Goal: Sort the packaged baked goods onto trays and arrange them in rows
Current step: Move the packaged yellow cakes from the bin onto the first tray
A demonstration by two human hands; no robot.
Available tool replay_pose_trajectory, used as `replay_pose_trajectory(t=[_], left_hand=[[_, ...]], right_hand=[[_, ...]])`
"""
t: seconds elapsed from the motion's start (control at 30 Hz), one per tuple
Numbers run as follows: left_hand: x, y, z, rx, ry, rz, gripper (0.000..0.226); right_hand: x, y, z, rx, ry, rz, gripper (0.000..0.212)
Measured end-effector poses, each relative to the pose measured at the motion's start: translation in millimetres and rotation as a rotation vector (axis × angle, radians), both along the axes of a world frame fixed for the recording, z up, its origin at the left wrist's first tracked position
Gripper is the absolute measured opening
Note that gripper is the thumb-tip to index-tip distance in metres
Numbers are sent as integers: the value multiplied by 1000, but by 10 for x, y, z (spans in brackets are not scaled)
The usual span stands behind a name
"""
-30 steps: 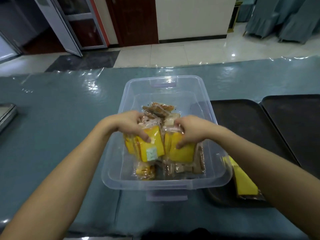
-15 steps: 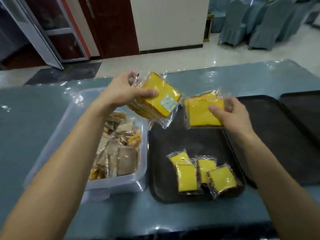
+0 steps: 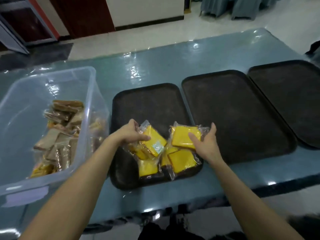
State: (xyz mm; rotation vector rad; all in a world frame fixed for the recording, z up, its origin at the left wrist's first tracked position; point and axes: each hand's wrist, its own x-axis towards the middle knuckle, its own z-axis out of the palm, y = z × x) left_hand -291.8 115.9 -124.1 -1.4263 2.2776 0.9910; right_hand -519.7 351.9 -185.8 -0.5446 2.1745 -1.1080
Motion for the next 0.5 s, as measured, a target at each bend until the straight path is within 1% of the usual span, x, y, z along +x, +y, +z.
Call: replay_pose_trajectory(t=[0.03, 0.07, 0.1, 0.13, 0.2, 0.27, 0.3, 0.4, 0.43, 0.5], left_hand=[[35, 42, -167, -72, -63, -12, 112], [74, 81, -329, -165, -120, -31, 112], [107, 120, -465, -246, -143, -47, 105], [128, 158, -550, -288, -134, -66, 93], [152, 211, -635, -248, -119, -122, 75], [159, 246, -652, -175, -142, -135, 72], [161, 258, -644, -174, -153, -143, 73], [145, 259, -507, -251, -168, -205, 74], [142, 269, -391, -289, -178, -232, 72], [168, 304, -71, -395, -185, -289, 62]], right_hand=[[103, -40, -105, 55, 171, 129, 103], [196, -70, -238, 87, 336, 262, 97], [246, -93, -395, 128, 467, 403, 88], [288, -125, -519, 181, 541, 532, 82], [346, -195, -664, 306, 574, 682, 79], [391, -268, -662, 377, 595, 720, 80], [402, -298, -643, 393, 605, 722, 81], [363, -388, -468, 450, 585, 743, 78], [340, -414, -371, 477, 603, 761, 75], [316, -473, -122, 534, 683, 818, 63]])
